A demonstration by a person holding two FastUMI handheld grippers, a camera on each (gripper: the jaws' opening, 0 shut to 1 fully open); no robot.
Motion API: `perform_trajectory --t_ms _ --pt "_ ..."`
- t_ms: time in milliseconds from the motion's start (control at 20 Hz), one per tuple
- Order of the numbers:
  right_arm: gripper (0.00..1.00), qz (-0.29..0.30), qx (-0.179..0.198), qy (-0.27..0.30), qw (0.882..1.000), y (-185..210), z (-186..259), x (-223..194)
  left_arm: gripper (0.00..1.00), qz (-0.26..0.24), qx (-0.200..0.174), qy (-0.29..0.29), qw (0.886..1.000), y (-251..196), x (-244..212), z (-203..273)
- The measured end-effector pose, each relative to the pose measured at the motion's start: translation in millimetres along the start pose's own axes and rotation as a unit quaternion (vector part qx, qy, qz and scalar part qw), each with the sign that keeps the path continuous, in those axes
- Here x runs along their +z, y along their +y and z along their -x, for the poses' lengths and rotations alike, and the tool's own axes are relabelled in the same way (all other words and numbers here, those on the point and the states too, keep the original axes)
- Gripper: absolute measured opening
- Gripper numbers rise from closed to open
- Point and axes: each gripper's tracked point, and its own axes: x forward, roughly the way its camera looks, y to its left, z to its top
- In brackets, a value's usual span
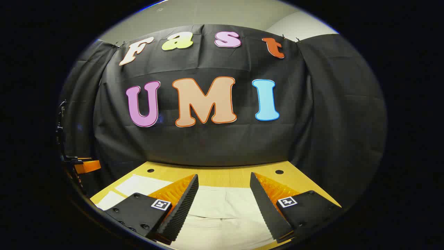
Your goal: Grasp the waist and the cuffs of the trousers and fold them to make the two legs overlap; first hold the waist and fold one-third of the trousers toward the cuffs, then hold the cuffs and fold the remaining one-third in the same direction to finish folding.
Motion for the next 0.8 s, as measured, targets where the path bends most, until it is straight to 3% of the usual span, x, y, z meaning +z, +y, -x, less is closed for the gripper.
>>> perform_trajectory --t_ms 150,200,250,500,550,600,800 --pt "0.96 0.004 0.004 0.006 1.000 7.3 6.1 -3.6 0.94 0.001 -0.003 0.004 1.000 5.1 -3.4 6.5" --pt "1.00 0.006 0.005 0.009 1.000 9.6 8.3 -5.9 0.94 -0.001 -0.002 0.006 1.000 8.4 -5.9 8.9" --pt "0.96 0.008 0.006 0.010 1.000 12.2 9.8 -5.8 0.94 -0.003 -0.001 0.008 1.000 12.0 -6.9 10.8" --pt "0.96 0.009 0.013 0.012 1.000 24.4 15.0 -7.7 0.94 0.009 -0.002 0.017 1.000 19.5 -14.3 17.5" --pt "0.92 0.010 0.013 0.012 1.000 26.5 15.4 -8.4 0.95 0.008 -0.002 0.018 1.000 20.1 -14.0 18.2" --pt "0.96 0.010 0.012 0.013 1.000 27.8 16.5 -9.2 0.94 0.007 -0.003 0.019 1.000 20.4 -16.8 19.2" --pt "0.96 0.016 0.014 0.018 1.000 35.1 19.0 -14.7 0.95 0.000 -0.017 0.037 0.999 23.9 -29.6 22.7"
